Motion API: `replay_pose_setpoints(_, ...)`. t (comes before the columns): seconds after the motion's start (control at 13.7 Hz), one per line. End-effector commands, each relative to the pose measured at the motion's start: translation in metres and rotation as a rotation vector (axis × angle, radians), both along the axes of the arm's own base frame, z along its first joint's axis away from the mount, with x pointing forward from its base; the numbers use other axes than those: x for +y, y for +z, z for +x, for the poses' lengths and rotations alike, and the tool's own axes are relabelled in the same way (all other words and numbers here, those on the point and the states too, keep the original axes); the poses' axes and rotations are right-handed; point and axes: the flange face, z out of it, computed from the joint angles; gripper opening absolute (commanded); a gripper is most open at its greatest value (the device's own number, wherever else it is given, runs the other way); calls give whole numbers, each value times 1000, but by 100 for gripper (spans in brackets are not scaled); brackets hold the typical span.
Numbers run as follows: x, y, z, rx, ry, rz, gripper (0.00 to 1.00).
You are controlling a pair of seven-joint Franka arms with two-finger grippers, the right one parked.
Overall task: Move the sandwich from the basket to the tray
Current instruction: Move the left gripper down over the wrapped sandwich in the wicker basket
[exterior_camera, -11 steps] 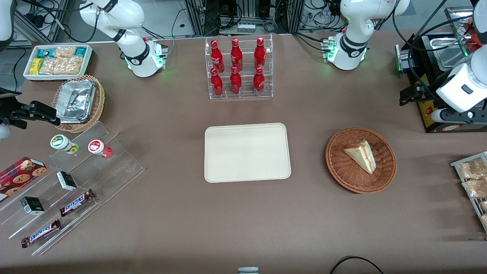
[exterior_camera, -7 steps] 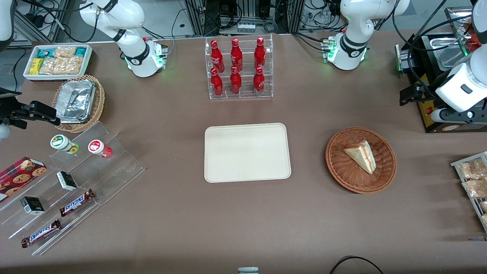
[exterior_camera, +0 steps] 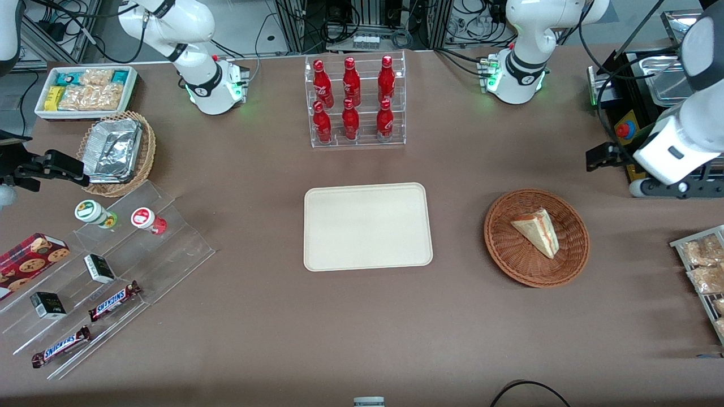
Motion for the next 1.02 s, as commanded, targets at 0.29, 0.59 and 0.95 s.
replay_pose_setpoints(0.29,-3,-82,-4,-44,116,33,100)
replay_pose_setpoints(0.59,-3,-121,-8,-89,124,27,100)
replay_pose_setpoints(0.95,-3,-154,-7,-89,317,47,100)
